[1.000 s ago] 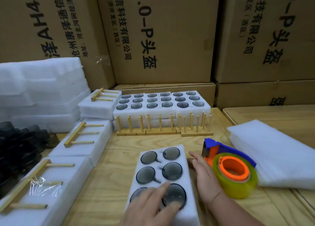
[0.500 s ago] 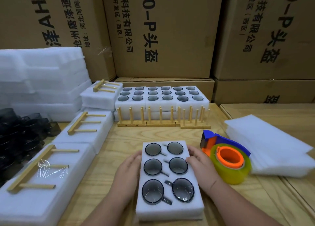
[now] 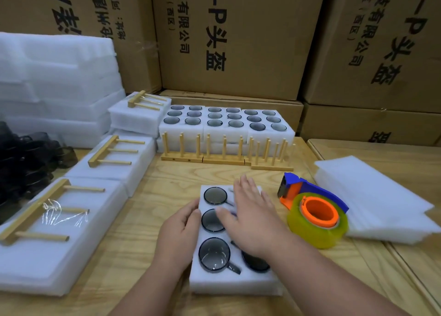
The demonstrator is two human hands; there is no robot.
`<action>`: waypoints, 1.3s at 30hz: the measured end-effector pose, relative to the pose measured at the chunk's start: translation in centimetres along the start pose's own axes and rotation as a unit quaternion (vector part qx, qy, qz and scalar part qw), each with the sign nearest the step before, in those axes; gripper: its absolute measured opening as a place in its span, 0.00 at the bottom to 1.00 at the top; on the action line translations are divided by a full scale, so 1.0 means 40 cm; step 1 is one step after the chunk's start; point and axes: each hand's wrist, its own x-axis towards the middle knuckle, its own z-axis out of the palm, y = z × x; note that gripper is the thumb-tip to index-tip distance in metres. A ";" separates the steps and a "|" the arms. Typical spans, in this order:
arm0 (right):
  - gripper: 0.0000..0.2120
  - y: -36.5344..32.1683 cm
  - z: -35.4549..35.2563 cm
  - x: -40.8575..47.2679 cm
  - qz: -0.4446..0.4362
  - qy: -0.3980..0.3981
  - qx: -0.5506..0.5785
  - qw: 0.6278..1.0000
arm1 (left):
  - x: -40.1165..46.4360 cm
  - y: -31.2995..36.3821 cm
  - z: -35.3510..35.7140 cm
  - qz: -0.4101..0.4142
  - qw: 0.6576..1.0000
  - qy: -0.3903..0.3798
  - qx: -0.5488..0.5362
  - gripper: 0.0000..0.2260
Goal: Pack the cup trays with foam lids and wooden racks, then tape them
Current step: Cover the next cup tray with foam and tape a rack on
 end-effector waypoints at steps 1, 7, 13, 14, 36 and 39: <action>0.42 -0.010 0.015 0.005 0.014 -0.014 -0.021 1.000 | -0.001 0.004 0.000 0.000 1.000 -0.004 0.000 0.17; 0.44 -0.010 0.043 0.016 0.030 -0.015 -0.066 0.997 | 0.037 0.011 -0.001 -0.062 0.997 -0.006 -0.039 0.14; 0.34 -0.003 0.040 0.000 0.041 0.041 -0.033 0.998 | 0.077 0.048 0.054 -0.066 0.991 -0.086 0.082 0.27; 0.32 0.004 0.037 -0.003 0.049 0.047 -0.027 0.997 | 0.075 0.045 0.058 -0.074 0.988 -0.092 0.098 0.28; 0.21 0.504 -0.318 -0.036 0.219 0.240 0.025 0.945 | 0.035 -0.033 0.017 -0.103 0.931 0.155 -0.313 0.11; 0.37 0.596 -0.339 -0.045 0.349 0.161 -0.027 0.923 | 0.034 -0.038 0.017 -0.097 0.939 0.130 -0.304 0.11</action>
